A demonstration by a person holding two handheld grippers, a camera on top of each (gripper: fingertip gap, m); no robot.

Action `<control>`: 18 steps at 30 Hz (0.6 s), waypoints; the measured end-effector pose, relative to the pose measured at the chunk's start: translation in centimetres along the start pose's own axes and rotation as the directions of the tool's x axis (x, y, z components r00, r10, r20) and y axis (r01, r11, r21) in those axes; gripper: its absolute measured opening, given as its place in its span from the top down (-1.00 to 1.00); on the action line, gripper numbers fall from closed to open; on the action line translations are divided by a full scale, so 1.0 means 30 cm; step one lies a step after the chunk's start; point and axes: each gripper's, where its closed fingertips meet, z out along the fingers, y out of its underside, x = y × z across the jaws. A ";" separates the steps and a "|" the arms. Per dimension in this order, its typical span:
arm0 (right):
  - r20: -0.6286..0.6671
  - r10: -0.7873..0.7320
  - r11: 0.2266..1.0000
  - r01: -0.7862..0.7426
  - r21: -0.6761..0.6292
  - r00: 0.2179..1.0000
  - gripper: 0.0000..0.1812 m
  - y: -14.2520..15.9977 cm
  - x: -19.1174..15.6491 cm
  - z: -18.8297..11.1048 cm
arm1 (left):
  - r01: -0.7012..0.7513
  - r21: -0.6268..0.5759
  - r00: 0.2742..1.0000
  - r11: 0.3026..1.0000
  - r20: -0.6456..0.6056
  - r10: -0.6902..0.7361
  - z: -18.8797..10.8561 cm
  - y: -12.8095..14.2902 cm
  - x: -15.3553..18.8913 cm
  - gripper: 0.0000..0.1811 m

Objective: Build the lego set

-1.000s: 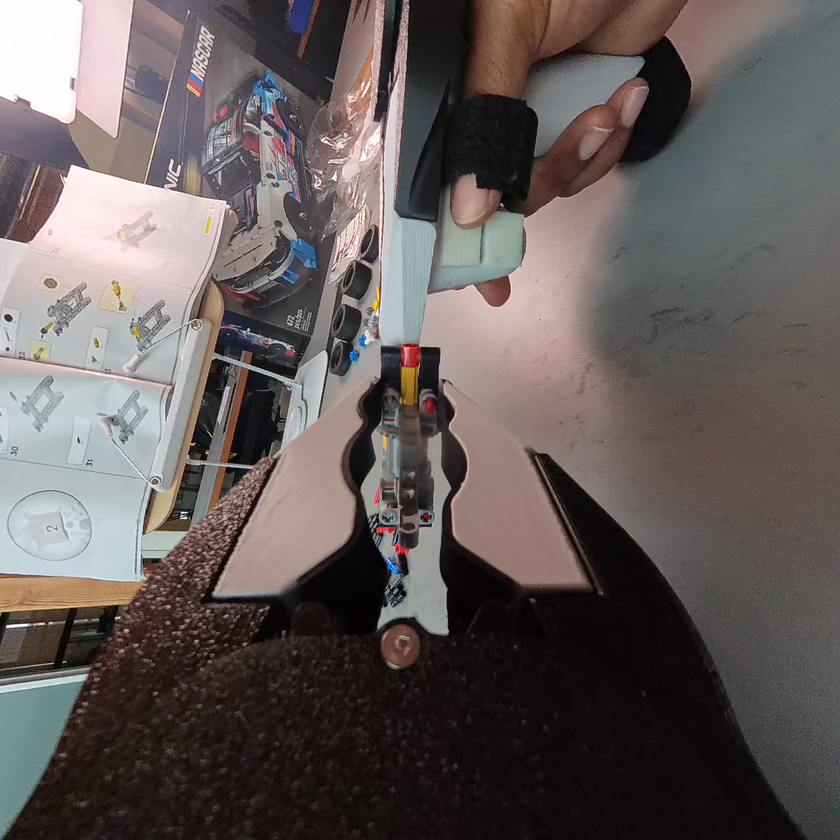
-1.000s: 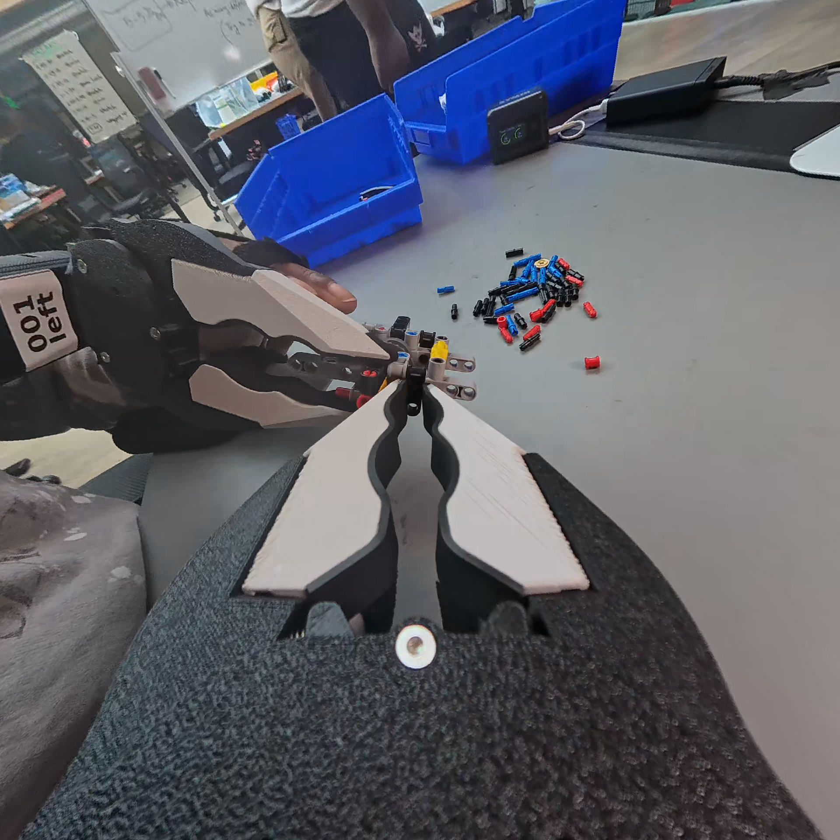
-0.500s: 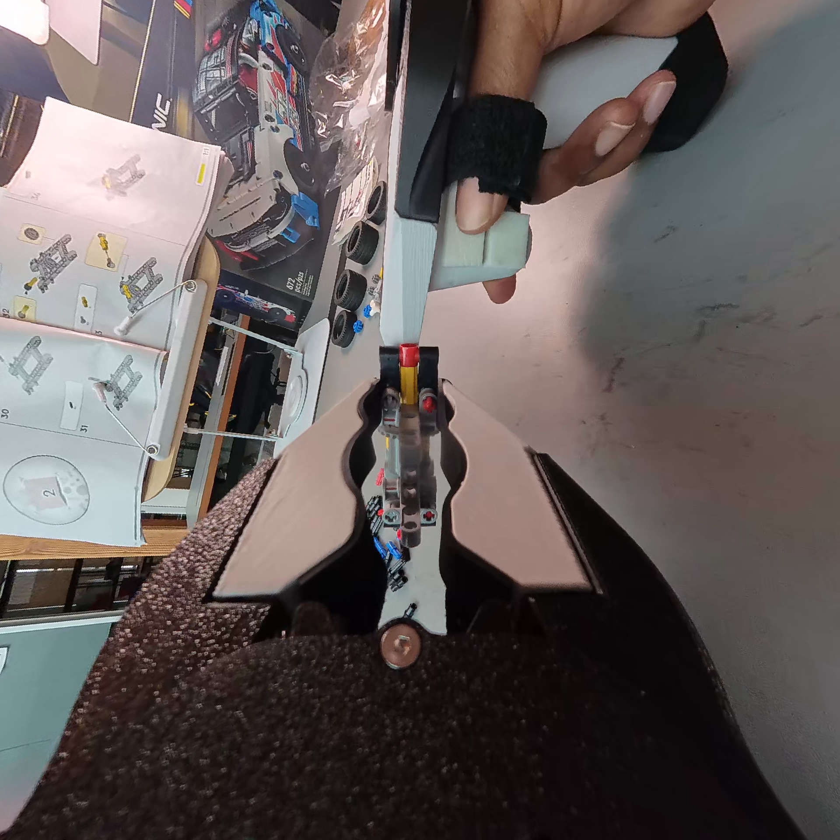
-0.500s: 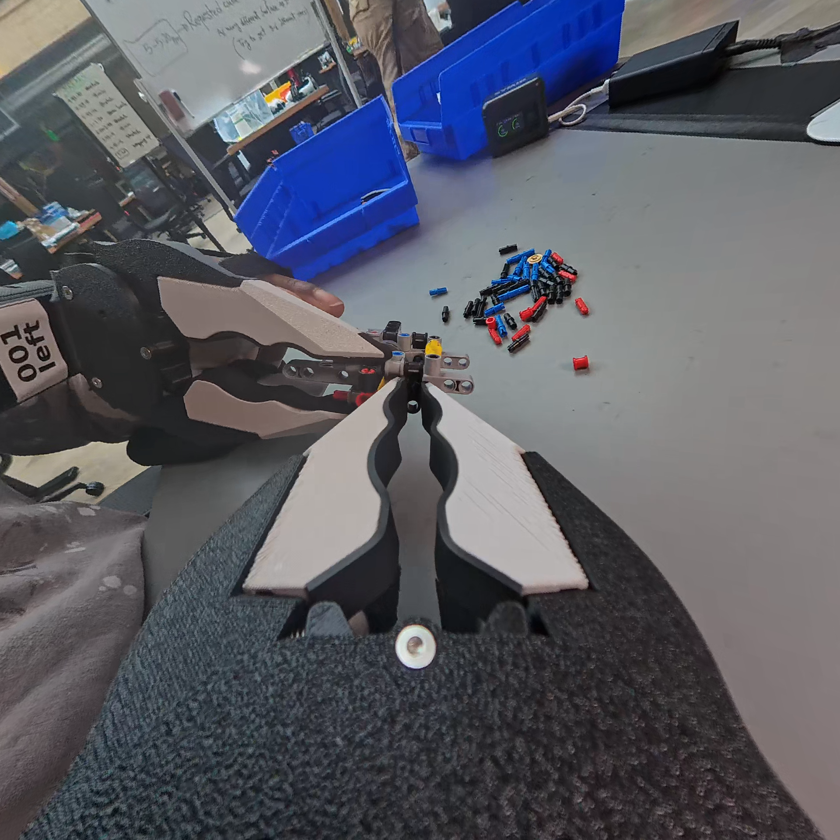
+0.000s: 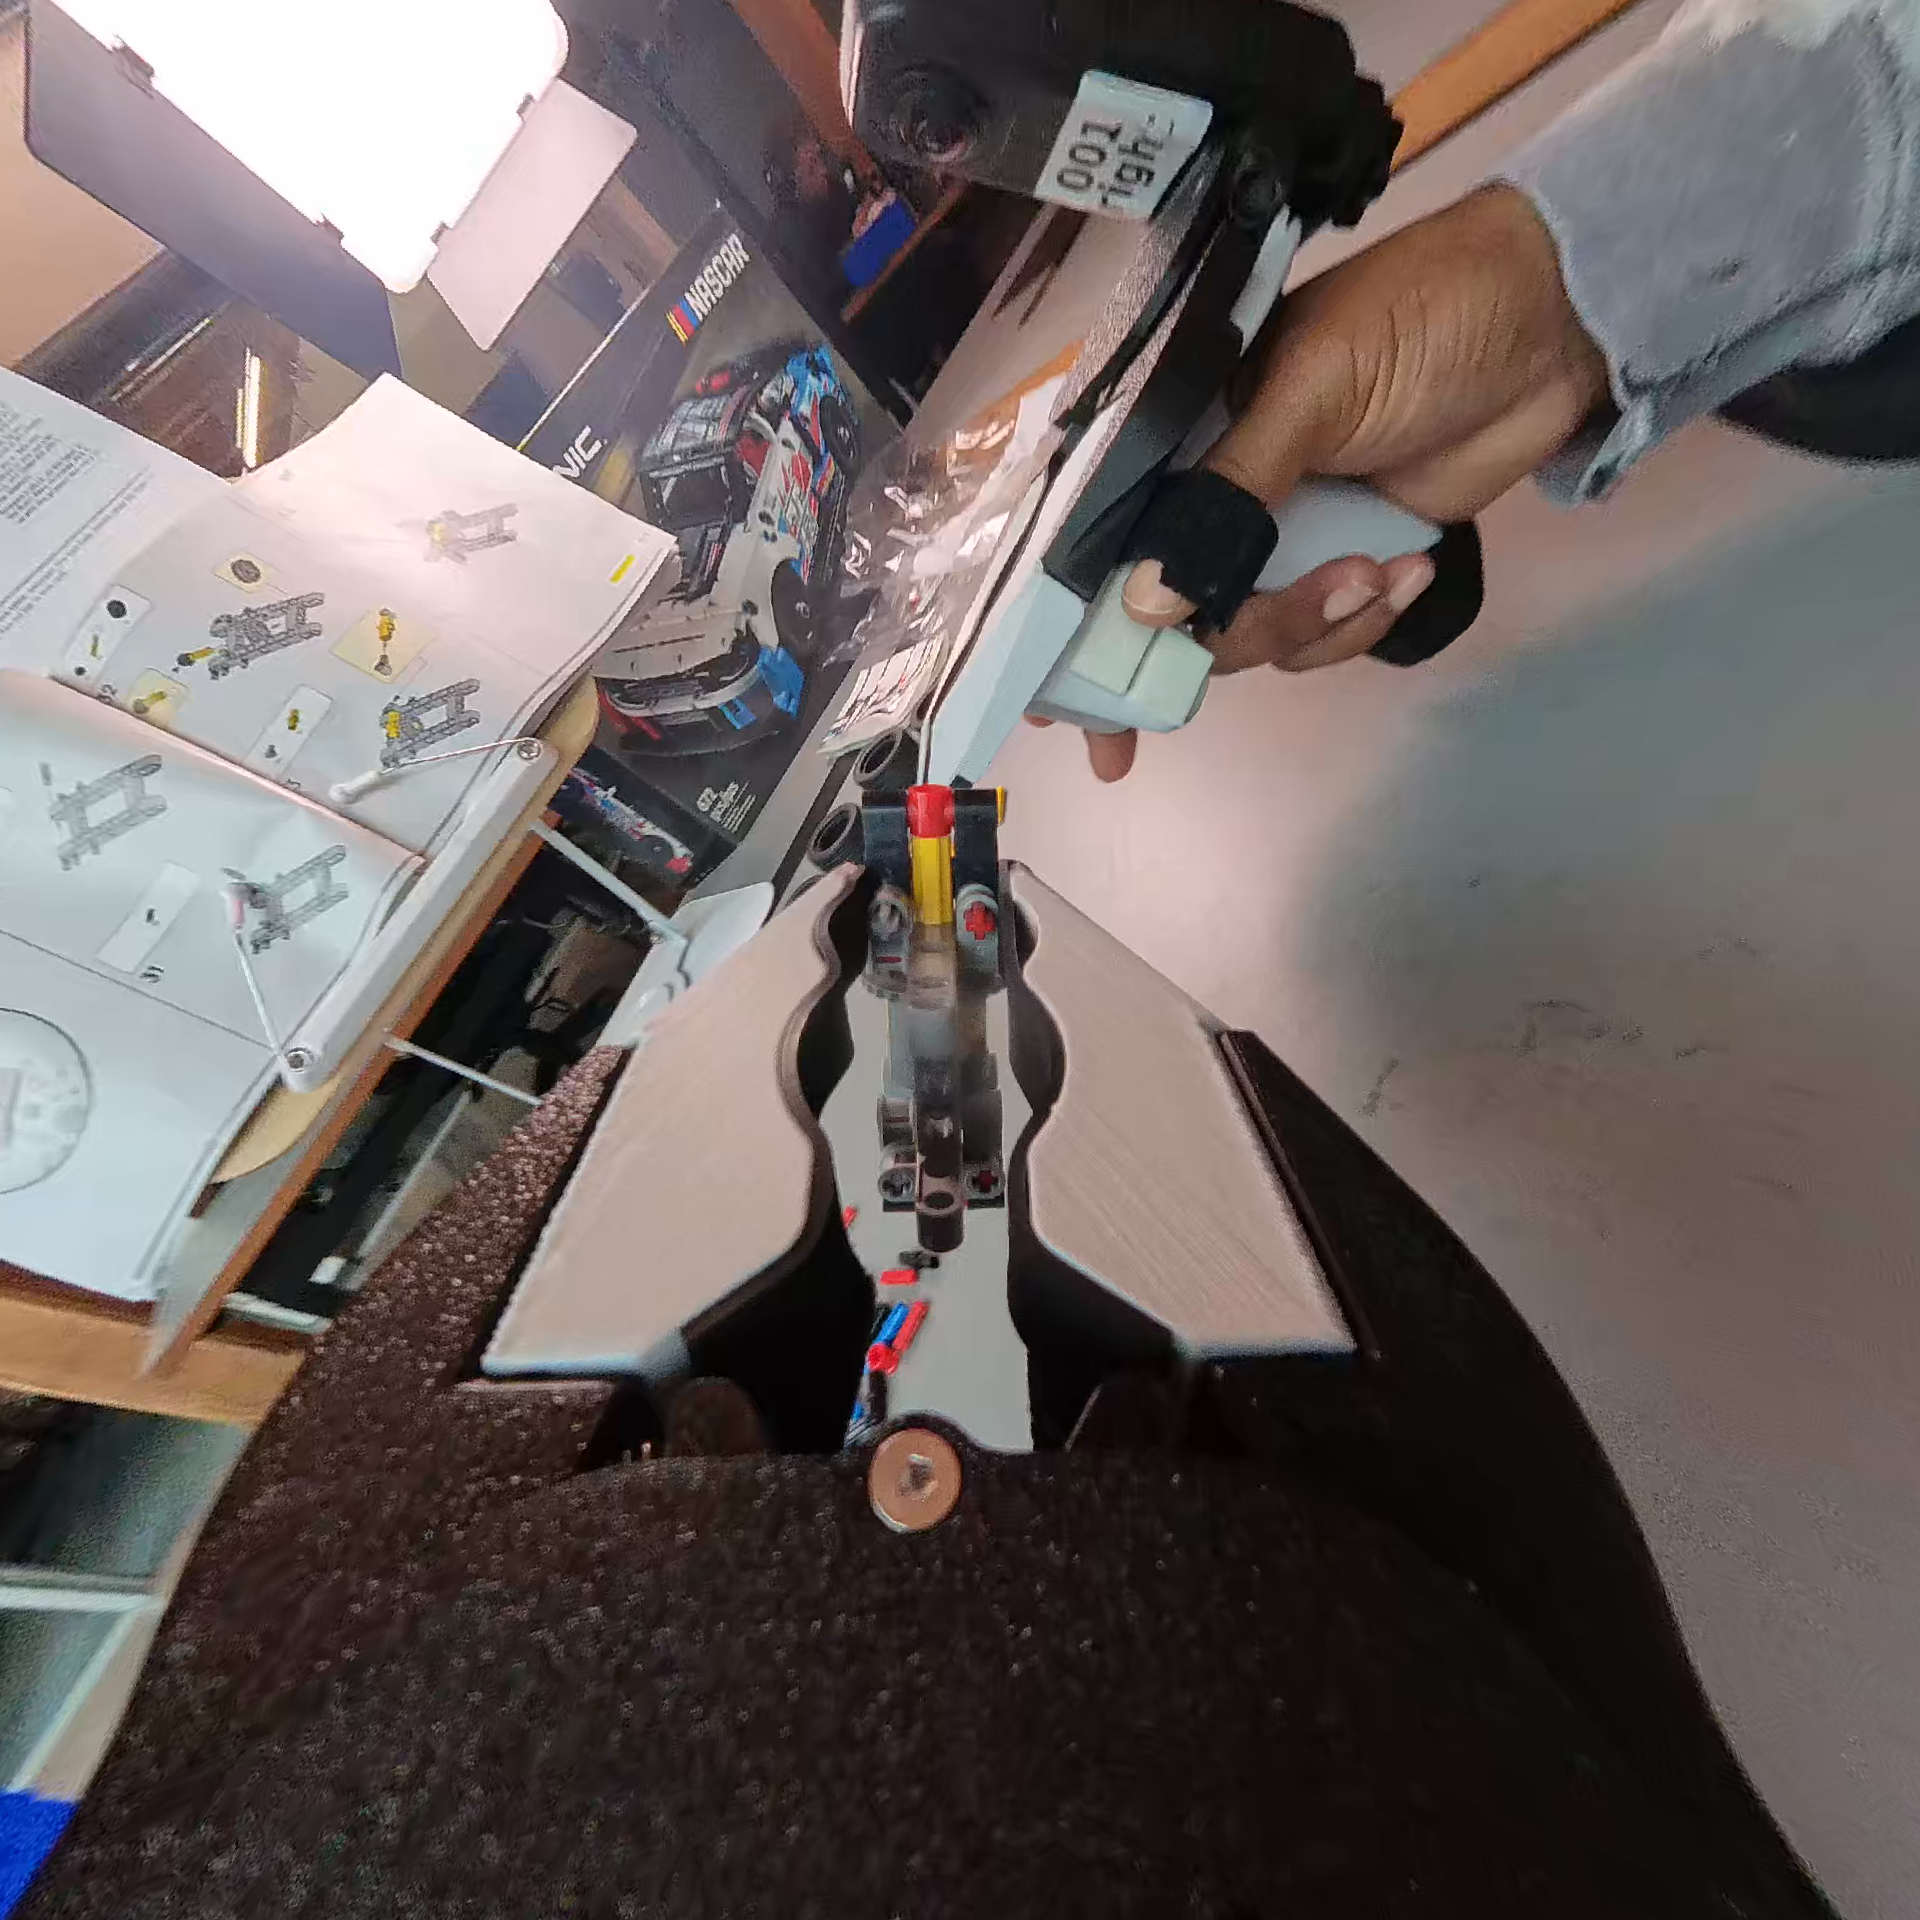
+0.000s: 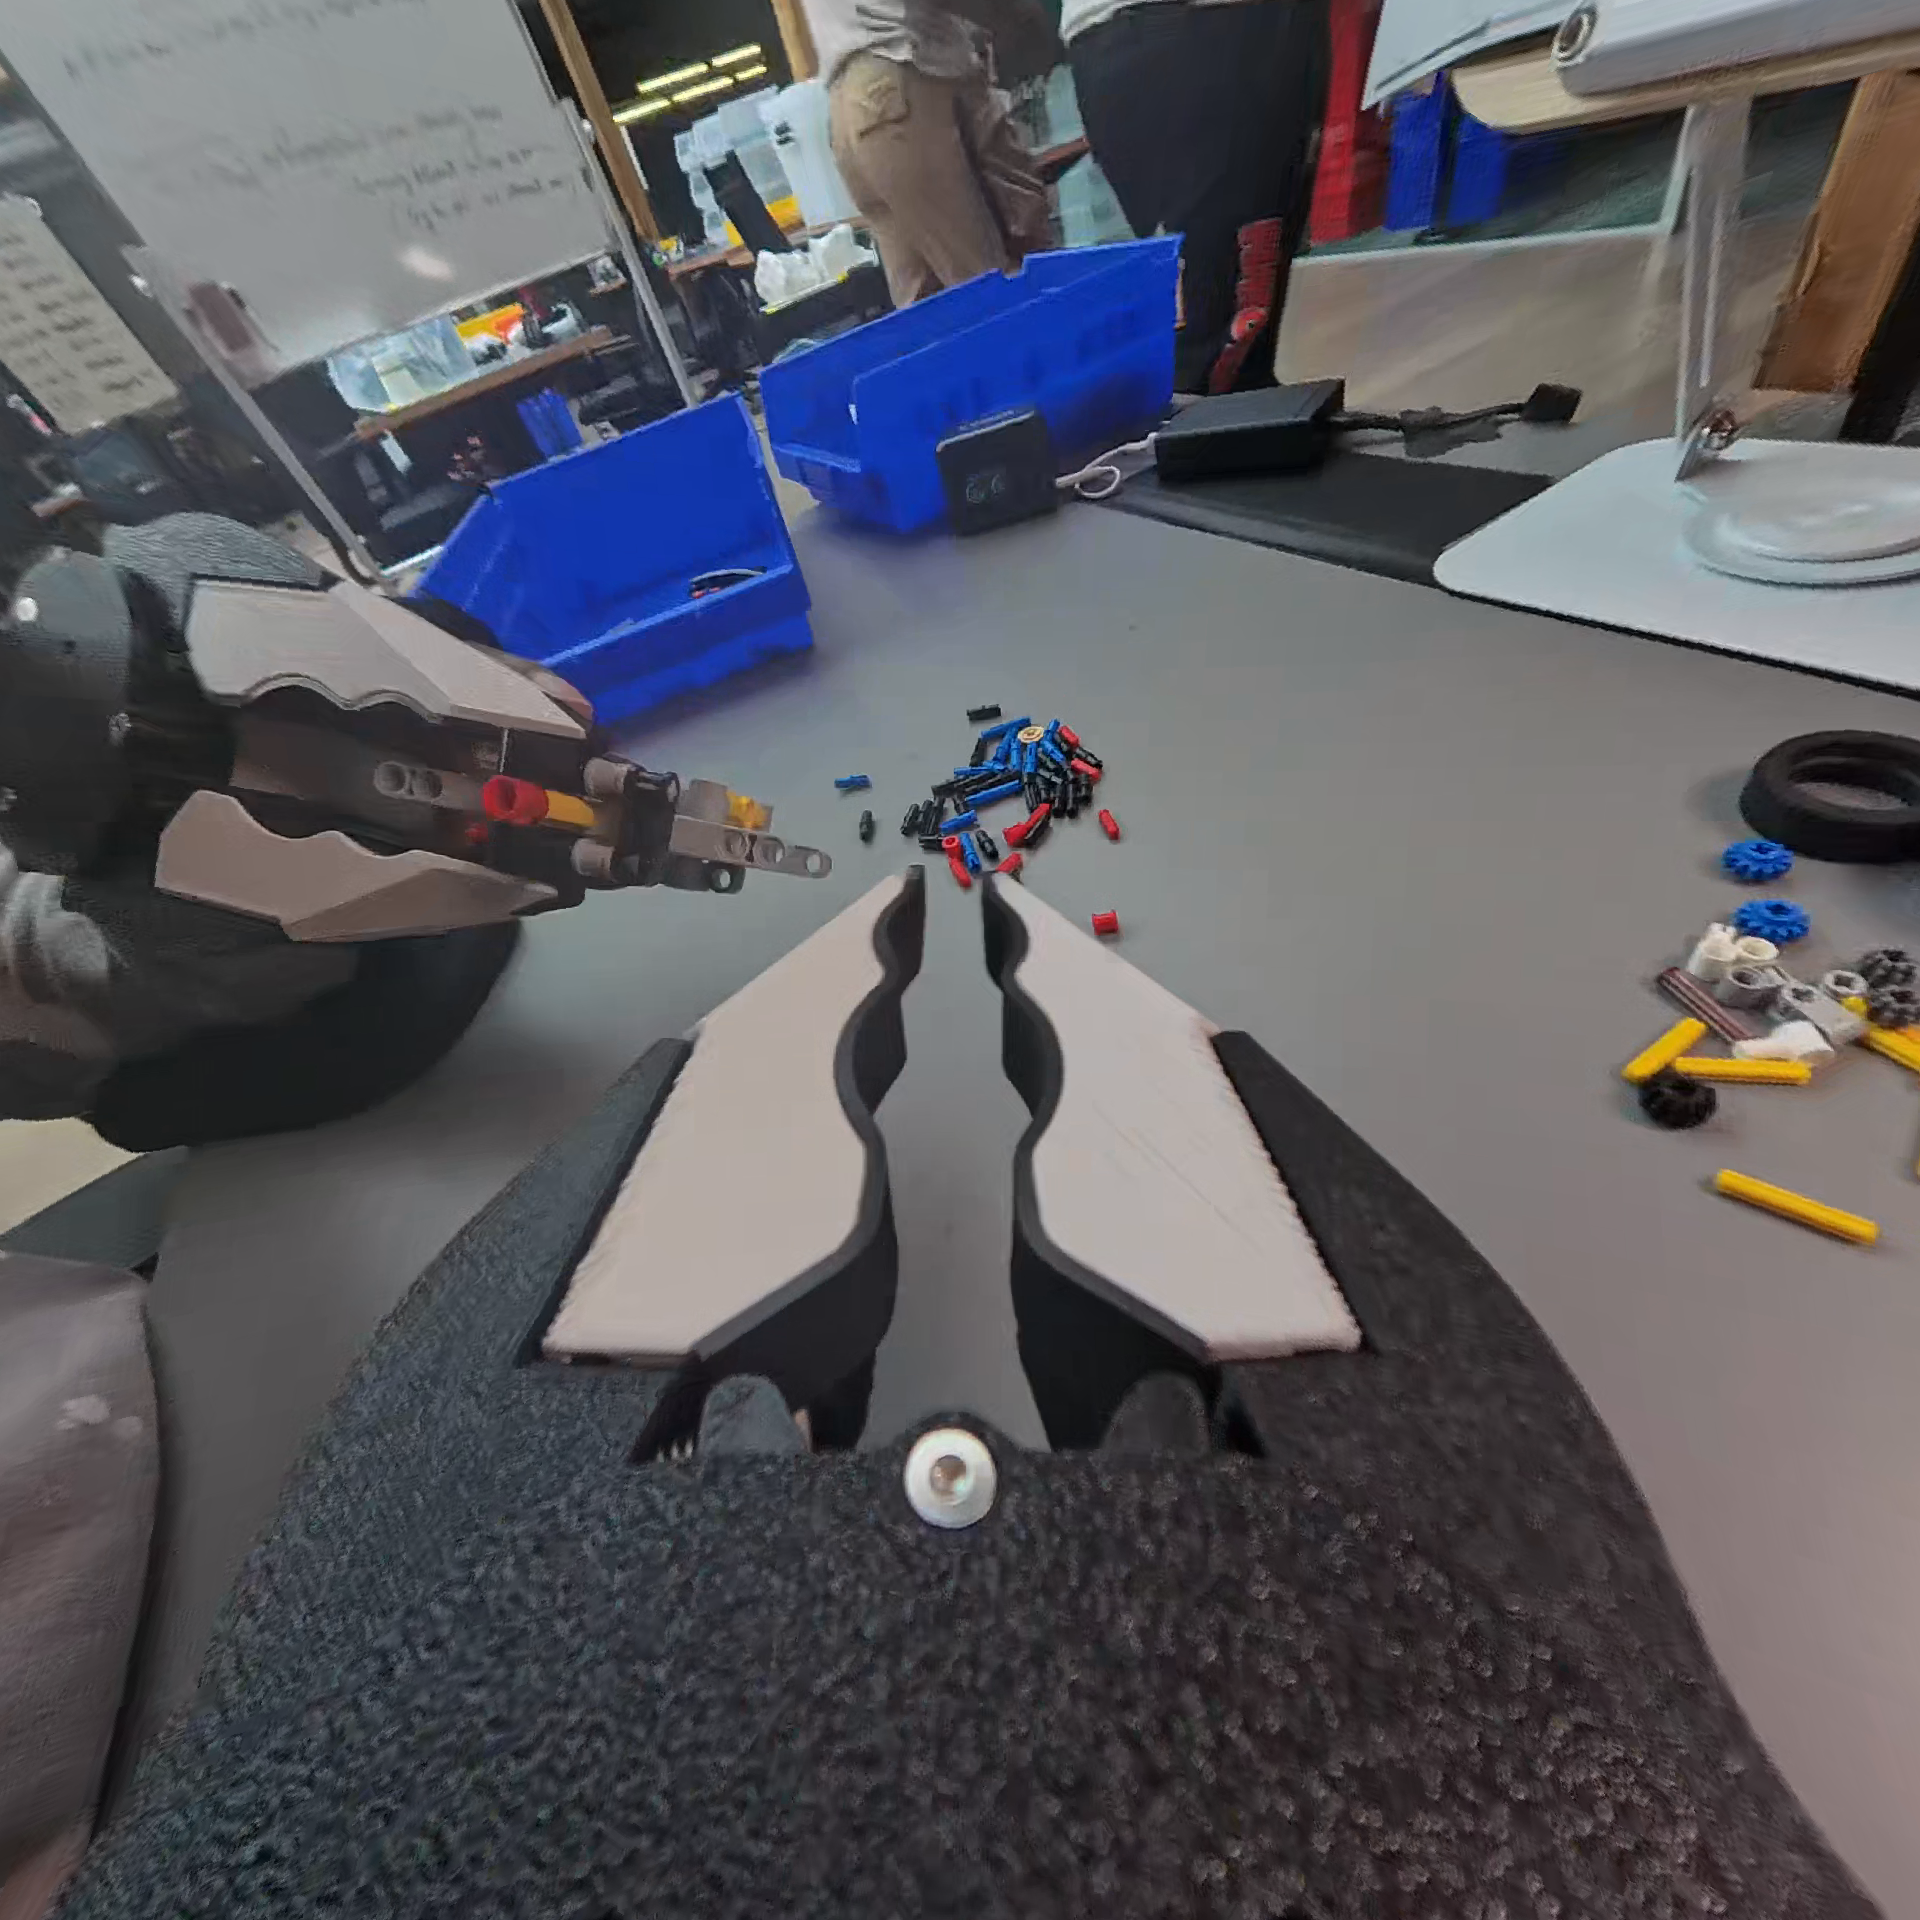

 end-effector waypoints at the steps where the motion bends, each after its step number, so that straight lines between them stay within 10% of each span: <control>1: 0.033 -0.005 1.000 0.005 0.004 0.999 0.77 -0.015 -0.019 -0.001 | 0.059 0.035 0.998 0.998 -0.019 -0.058 -0.002 -0.013 -0.001 0.73; 8: 0.285 -0.159 0.979 0.114 0.168 0.945 0.66 -0.083 -0.219 -0.055 | 0.585 0.192 0.795 0.788 -0.326 -0.511 -0.048 -0.069 -0.023 0.73; 18: 0.357 -0.197 0.976 0.147 0.162 0.913 0.91 -0.047 -0.285 -0.048 | 0.754 0.209 0.630 0.623 -0.497 -0.597 -0.082 -0.113 -0.020 0.73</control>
